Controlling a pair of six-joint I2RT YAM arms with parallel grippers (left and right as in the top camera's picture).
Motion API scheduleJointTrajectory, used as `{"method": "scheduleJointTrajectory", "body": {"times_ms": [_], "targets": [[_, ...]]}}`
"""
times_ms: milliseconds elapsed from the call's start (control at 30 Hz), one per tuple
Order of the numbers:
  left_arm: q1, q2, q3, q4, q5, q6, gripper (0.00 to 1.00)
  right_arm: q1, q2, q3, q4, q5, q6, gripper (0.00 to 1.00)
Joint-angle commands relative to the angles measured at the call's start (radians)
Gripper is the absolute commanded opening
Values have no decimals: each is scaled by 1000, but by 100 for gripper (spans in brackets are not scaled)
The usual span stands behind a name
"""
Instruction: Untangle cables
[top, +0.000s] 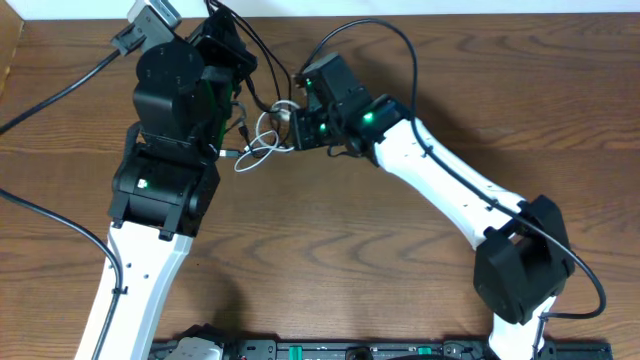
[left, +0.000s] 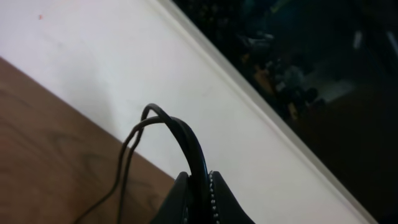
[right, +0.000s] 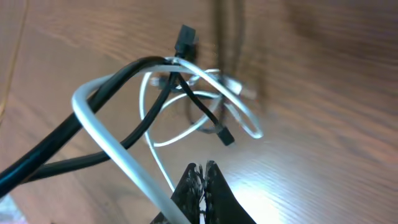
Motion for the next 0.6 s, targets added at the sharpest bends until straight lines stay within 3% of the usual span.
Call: {"method": "scheduleJointTrajectory", "body": {"times_ms": [0, 200, 367, 567], "targets": [[52, -11, 10, -47, -13, -5, 8, -119, -99, 8, -83, 131, -13, 1], [135, -56, 10, -58, -13, 16, 8, -417, -235, 8, -303, 322, -14, 1], [214, -93, 10, -59, -13, 36, 7, -622, -225, 8, -428, 480, -8, 1], [290, -117, 10, -63, -7, 36, 7, -809, -193, 8, -412, 424, -47, 1]]}}
